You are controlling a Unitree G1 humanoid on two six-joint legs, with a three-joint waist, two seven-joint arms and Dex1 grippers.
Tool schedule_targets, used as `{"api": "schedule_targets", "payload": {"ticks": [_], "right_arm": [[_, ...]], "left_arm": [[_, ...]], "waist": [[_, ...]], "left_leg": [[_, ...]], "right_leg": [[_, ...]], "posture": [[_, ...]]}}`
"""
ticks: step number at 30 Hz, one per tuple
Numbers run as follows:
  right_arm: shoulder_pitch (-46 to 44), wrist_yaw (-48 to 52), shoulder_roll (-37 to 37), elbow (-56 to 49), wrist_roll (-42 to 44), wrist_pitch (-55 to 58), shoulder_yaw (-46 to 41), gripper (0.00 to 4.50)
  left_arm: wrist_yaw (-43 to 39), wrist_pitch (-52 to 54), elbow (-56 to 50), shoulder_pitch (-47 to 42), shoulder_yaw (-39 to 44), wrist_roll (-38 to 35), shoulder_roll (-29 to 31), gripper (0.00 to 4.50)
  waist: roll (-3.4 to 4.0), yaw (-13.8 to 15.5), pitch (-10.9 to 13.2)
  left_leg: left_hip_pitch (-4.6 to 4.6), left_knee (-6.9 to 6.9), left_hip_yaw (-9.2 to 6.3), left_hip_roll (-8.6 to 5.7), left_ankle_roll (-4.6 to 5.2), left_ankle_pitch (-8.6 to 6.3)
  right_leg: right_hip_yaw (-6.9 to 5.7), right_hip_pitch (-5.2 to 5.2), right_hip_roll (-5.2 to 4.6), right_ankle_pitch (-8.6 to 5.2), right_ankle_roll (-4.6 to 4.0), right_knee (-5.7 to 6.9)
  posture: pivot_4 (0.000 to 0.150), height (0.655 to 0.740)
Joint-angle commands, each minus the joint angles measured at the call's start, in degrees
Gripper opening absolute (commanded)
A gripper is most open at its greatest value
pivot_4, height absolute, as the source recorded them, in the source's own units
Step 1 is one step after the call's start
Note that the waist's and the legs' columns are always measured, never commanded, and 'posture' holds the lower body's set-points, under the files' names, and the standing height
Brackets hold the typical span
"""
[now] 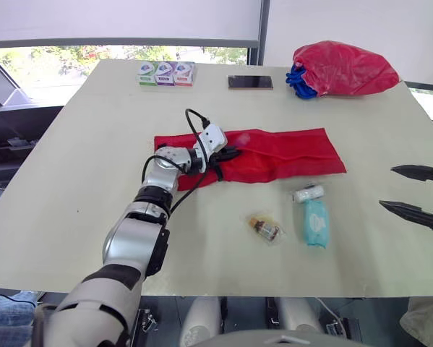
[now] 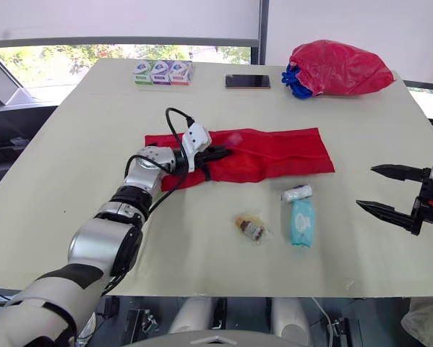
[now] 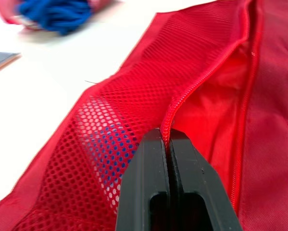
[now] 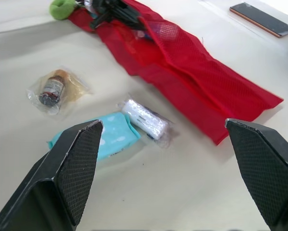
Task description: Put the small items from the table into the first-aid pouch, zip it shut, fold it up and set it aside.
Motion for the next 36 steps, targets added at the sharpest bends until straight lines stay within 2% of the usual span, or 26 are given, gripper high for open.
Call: {"api": "schedule_targets", "payload": {"ticks": [1, 7, 13, 17, 22, 29, 31, 36], "right_arm": [[-1.9, -0.2, -0.8, -0.7, 1.4, -0.5, -0.1, 4.34], [-4.7, 0.4, -1.6, 0.8, -0.6, -1.2, 3.8, 4.34], [-14.1, -0.7, -0.7, 7.8, -9.2, -6.3, 15.9, 4.34], [-24.8, 1.1, 2.0, 18.0, -19.4, -15.8, 28.1, 4.34], [-35.0, 3.9, 5.6, 29.1, -27.7, -23.5, 38.4, 4.34], [-43.6, 7.4, 10.6, 42.2, -34.7, -33.8, 46.5, 4.34], [-44.6, 7.9, 10.9, 44.2, -35.7, -36.0, 47.3, 3.84], [-46.5, 8.5, 10.7, 47.3, -37.2, -37.3, 47.5, 1.77]], "left_arm": [[1.5, -1.5, 0.5, -1.8, 1.2, 0.5, 1.0, 0.0], [-0.6, -2.2, 0.1, -1.2, 1.1, 0.5, 1.3, 0.0], [-2.8, -3.0, -0.4, -0.4, 0.3, 1.1, 0.7, 0.0], [-2.7, -3.2, -0.3, -0.7, 0.1, 1.6, 0.3, 0.0], [-2.6, -3.2, -0.3, -1.1, 0.3, 2.1, 0.1, 0.0], [-2.7, -3.3, -1.1, -0.8, 0.4, 2.3, 0.0, 0.0], [-2.7, -3.3, -1.3, -0.7, 0.4, 2.4, 0.1, 0.0], [-2.6, -3.3, -1.8, -0.3, 0.7, 2.4, 0.4, 0.0]], "waist": [[0.0, 0.0, 0.0], [0.0, 0.2, 0.0], [0.0, 0.0, 0.0], [0.0, -0.1, 0.0], [0.02, 0.1, 0.0], [0.03, 0.0, 0.0], [0.03, 0.0, 0.0], [0.04, -0.1, 0.0]], "left_leg": [[0.0, 0.0, 0.0, 0.0, 0.0, 0.0], [-0.03, 0.0, -0.02, -0.01, 0.0, 0.0], [0.01, 0.02, 0.04, -0.01, -0.01, 0.01], [0.07, 0.03, 0.16, -0.02, -0.01, 0.01], [-0.05, 0.02, 0.11, -0.02, -0.07, 0.05], [-0.07, 0.02, 0.09, -0.04, -0.23, 0.14], [-0.06, 0.02, 0.08, -0.05, -0.24, 0.14], [-0.05, 0.02, 0.09, -0.05, -0.25, 0.15]], "right_leg": [[0.0, 0.0, 0.0, 0.0, 0.0, 0.0], [-0.02, 0.0, -0.01, 0.0, 0.0, -0.01], [0.0, -0.01, -0.02, 0.0, 0.0, 0.02], [0.07, -0.01, -0.01, 0.01, 0.0, 0.02], [-0.03, -0.04, 0.0, 0.0, 0.0, -0.01], [-0.03, -0.04, -0.02, 0.0, 0.0, -0.06], [-0.03, -0.04, -0.02, 0.0, 0.0, -0.04], [-0.01, -0.04, -0.03, 0.01, 0.0, -0.03]], "posture": [[0.15, 0.74], [0.15, 0.74], [0.15, 0.74], [0.15, 0.74], [0.15, 0.74], [0.15, 0.74], [0.15, 0.74], [0.15, 0.74]]}}
